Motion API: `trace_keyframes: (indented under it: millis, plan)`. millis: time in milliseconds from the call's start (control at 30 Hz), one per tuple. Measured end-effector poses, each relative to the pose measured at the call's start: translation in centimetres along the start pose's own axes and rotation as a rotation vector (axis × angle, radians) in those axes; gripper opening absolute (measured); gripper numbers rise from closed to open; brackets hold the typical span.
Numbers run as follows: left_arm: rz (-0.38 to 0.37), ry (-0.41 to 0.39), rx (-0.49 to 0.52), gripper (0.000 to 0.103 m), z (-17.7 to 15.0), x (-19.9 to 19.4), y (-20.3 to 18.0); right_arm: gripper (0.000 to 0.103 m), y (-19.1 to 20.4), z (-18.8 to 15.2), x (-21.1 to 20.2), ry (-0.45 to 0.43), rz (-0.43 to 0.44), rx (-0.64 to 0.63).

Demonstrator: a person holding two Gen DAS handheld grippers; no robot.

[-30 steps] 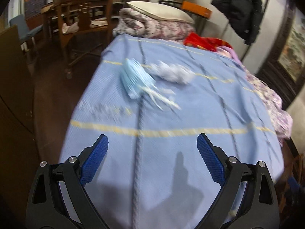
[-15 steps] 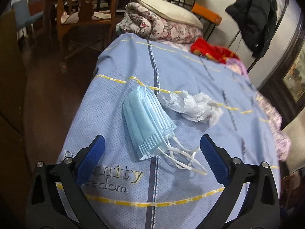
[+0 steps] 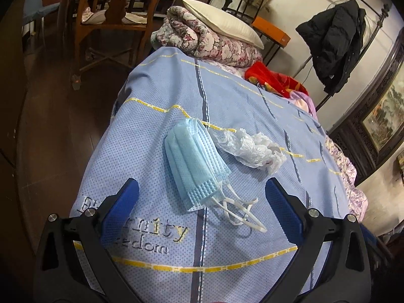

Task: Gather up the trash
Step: 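Close the left tool on the blue face mask while the right tool grasps the white plastic bag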

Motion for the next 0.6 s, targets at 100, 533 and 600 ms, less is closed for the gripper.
trace_keyframes:
  millis: [100, 533, 600]
  plan:
    - [-0.009, -0.002, -0.009, 0.096, 0.0, -0.2, 0.0, 0.081, 0.5, 2.5, 2.5, 0.009, 0.036, 0.007]
    - [-0.038, -0.006, -0.037, 0.096, 0.1, -0.2, 0.5, 0.022, 1.6, 6.3, 14.0, 0.191, 0.144, 0.083]
    - [-0.040, -0.005, -0.038, 0.096, 0.1, -0.2, 0.5, 0.010, 1.3, 5.8, 13.2, 0.155, 0.126, 0.095]
Point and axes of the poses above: each gripper's, at about its wrist camera, not at the fingertips, and x roughly the way its jaws point, y to its left, z to its top, the point moved 3 cm from there along x, roughly the way its jaws point, and after that the axes turned 8 degrees about z, right-handed, at the moved point
